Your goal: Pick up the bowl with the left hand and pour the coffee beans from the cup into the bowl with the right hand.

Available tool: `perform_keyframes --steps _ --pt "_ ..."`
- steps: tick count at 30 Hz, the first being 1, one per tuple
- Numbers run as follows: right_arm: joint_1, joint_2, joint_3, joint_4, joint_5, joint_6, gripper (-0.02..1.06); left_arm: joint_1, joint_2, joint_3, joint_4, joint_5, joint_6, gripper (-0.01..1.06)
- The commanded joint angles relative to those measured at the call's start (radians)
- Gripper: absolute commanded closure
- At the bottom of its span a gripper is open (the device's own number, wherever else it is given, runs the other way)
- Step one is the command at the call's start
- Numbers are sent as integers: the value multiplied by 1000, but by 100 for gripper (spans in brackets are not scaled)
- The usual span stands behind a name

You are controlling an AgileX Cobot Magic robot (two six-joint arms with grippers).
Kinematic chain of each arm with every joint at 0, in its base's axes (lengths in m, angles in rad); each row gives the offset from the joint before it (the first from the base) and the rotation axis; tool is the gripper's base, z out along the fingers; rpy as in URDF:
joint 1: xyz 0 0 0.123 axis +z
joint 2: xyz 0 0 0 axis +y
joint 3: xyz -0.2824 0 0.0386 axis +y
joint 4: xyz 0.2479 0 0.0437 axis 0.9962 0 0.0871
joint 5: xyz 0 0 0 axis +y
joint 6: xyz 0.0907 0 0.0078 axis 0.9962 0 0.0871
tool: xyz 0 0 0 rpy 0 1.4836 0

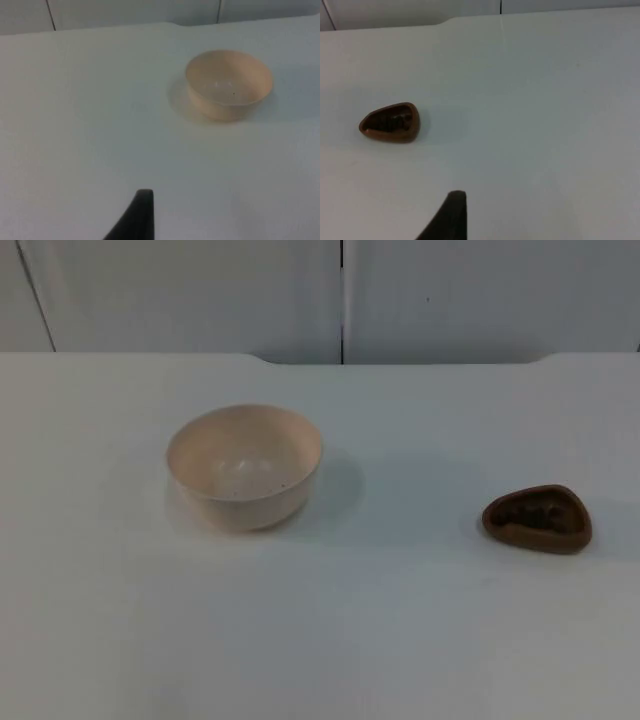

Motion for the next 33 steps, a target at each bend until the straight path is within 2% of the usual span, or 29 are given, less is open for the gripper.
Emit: perform_keyframes --steps 1,20,33 --pt "-6 -4 0 -2 -3 3 -1 2 -4 -3 -1 -11 -29 0" --pt "-6 -4 0 -2 -3 3 -1 2 75 -140 -3 -21 -50 0" --pt "-6 -4 0 -2 -3 3 -1 2 76 -145 -10 -42 -76 0"
